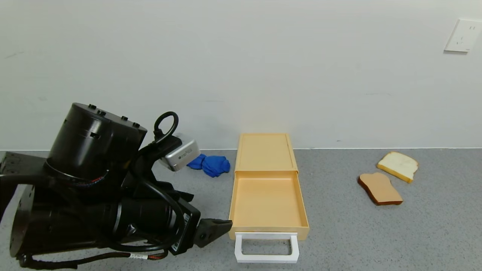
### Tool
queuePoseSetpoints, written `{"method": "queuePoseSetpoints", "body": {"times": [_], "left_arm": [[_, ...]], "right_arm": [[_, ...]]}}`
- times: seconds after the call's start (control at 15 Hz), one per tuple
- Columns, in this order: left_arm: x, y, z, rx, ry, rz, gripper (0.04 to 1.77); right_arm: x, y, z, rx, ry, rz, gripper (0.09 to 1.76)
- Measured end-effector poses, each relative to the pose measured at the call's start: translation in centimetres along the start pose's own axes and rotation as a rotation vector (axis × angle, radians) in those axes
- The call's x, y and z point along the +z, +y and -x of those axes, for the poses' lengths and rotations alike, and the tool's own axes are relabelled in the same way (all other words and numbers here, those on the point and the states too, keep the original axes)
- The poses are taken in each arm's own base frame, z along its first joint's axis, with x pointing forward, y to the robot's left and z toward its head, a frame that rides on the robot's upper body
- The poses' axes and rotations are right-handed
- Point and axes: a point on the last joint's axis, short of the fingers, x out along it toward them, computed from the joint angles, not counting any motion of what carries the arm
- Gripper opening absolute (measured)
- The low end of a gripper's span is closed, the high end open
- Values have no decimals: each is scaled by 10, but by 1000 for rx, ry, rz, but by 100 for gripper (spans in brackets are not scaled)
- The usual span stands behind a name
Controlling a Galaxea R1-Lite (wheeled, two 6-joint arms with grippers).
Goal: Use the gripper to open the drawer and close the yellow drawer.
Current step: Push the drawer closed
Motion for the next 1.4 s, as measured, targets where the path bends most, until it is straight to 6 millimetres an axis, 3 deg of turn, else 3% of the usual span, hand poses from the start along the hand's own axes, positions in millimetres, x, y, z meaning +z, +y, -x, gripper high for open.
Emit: {"method": "queuePoseSetpoints", "body": {"times": [0.67,1.0,1.4], "left_arm": [[-5,-24,-14,-60,49,-65,172],[-5,-45,-36,-70,109,-52,172],[-3,-75,-75,-8,169,24,172]], "right_arm": [[0,0,0,0,0,0,171],[0,0,0,0,0,0,171],[0,0,0,0,0,0,171]]}}
